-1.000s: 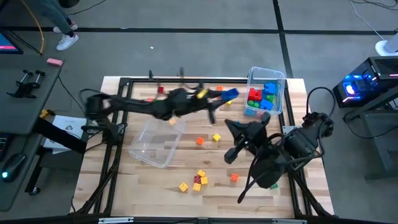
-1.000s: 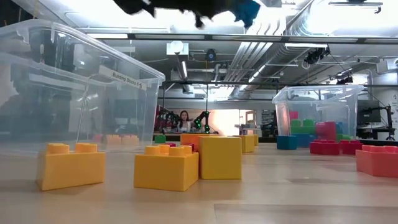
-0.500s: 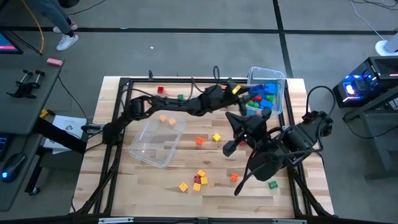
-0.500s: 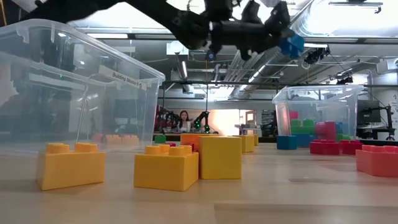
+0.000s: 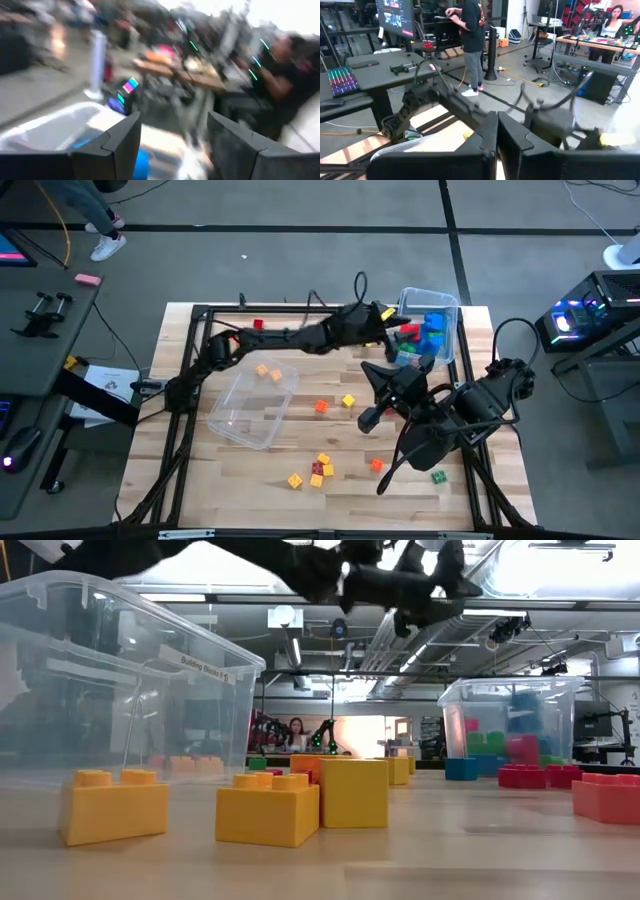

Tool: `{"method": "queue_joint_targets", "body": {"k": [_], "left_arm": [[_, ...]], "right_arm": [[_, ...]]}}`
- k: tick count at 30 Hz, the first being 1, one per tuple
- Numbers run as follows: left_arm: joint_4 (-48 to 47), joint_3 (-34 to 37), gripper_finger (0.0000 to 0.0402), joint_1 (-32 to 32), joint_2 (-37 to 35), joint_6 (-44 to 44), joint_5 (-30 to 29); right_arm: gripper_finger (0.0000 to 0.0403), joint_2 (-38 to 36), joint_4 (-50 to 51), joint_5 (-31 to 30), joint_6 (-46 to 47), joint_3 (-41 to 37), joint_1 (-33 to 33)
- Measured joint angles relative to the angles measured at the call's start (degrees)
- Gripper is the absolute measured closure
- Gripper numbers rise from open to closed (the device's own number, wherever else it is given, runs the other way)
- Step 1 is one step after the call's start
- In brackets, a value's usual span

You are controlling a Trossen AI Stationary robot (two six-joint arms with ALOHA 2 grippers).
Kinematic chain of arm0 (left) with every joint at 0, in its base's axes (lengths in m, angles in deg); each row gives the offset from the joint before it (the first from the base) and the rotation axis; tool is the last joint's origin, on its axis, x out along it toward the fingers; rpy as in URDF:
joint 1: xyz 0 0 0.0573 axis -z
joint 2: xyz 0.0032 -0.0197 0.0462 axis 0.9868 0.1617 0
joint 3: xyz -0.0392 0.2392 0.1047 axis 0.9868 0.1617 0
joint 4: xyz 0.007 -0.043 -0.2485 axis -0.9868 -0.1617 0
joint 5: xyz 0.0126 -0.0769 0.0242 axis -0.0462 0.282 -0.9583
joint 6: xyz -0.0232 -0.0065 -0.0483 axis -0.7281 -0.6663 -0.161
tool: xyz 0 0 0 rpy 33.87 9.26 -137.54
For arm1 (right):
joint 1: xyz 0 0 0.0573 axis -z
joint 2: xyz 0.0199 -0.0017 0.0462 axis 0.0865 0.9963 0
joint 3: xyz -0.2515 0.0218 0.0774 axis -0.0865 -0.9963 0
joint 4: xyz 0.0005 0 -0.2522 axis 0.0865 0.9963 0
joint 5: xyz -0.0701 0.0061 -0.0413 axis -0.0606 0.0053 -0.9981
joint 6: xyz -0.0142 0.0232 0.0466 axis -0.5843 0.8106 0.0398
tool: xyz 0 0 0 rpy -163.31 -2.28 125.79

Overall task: Sort blocks by size
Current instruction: Adjust the left transparent bin

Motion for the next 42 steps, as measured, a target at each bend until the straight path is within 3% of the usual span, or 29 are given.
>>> {"method": "queue_joint_targets", "body": {"k": [5,9,12,15,17,19,25,29,33,38,42], "left_arm": [[-19.92,-0.13,0.0189,-3.29,-8.05,8.43,12.80],[-38.38,0.95,0.0193,-6.72,-15.17,14.85,15.27],[-46.89,4.81,0.0223,-8.95,-21.73,17.32,16.43],[-47.31,14.17,0.0291,-10.17,-30.60,16.60,19.67],[-44.50,22.48,0.0353,-10.07,-38.09,14.73,21.73],[-40.09,31.51,0.0388,-8.92,-46.75,11.41,22.06],[-28.43,55.88,0.0397,-1.26,-73.67,2.06,19.11],[-26.57,65.11,0.0397,3.21,-89.30,-3.38,10.87],[-26.73,70.01,0.0401,5.73,-100.57,-6.94,0.32],[-26.96,71.17,0.0401,6.56,-107.69,-9.37,-6.53],[-27.13,71.21,0.0401,6.55,-108.56,-9.32,-7.82]], "right_arm": [[0.0402,0.00,0.03,1.05,0.24,0.00,-0.17],[0.0402,0.00,0.54,1.53,0.30,-0.02,-0.17],[0.0402,0.00,1.63,2.89,0.27,-0.02,0.38],[0.0402,0.00,3.49,3.88,0.29,-0.03,1.57],[0.0402,0.00,5.13,4.41,1.14,-0.04,2.54],[0.0402,0.00,7.40,6.24,2.49,-0.04,3.83],[0.0402,2.84,16.26,14.03,6.55,-0.04,8.50],[0.0402,5.40,19.05,25.29,8.04,-3.41,11.24],[0.0402,4.89,5.21,39.20,1.32,-17.09,12.02],[0.0402,1.78,-26.28,56.83,-7.14,-39.66,14.07],[0.0402,0.49,-53.12,60.65,-8.83,-52.49,19.26]]}}
